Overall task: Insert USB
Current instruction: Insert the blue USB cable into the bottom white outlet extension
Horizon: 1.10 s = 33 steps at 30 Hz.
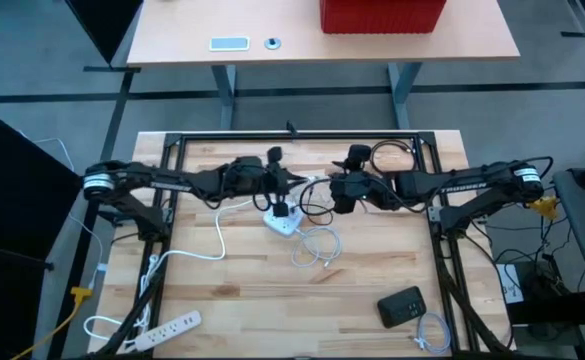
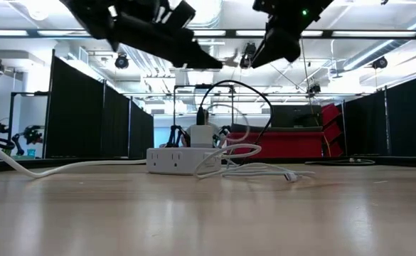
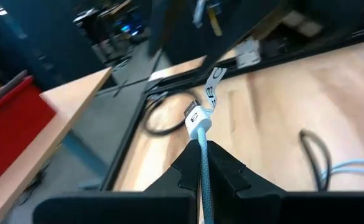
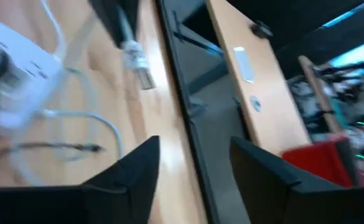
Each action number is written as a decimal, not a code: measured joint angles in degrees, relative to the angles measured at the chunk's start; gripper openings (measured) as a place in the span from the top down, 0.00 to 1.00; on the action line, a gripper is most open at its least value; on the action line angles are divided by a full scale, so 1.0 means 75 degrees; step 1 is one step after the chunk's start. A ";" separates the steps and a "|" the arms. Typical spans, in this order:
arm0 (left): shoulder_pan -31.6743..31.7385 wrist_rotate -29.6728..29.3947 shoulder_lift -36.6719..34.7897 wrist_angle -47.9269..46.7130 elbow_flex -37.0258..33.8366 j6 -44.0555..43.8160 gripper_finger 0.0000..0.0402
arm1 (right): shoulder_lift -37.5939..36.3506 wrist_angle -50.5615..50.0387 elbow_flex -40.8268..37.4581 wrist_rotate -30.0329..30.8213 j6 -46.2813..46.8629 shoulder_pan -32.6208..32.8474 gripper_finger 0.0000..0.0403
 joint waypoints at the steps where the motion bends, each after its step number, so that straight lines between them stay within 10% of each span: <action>1: -0.0003 -0.0045 -0.0171 -0.0023 -0.0141 0.0000 1.00 | 0.0000 0.0004 0.0062 -0.0252 0.0004 0.0002 0.52; 13: -0.0178 0.0914 -0.2695 0.0005 -0.1800 -0.0473 1.00 | 0.0105 0.1644 0.0368 -0.4252 0.0148 -0.0525 0.43; 23: -0.0190 0.1389 -0.3844 0.0232 -0.2326 -0.2392 1.00 | 0.0915 0.3587 0.0278 -0.4285 -0.2651 -0.0431 0.52; 33: -0.0195 0.1855 -0.4000 -0.0049 -0.2358 -0.3774 1.00 | 0.1765 0.4869 0.0741 -0.4347 -0.2862 -0.0426 0.60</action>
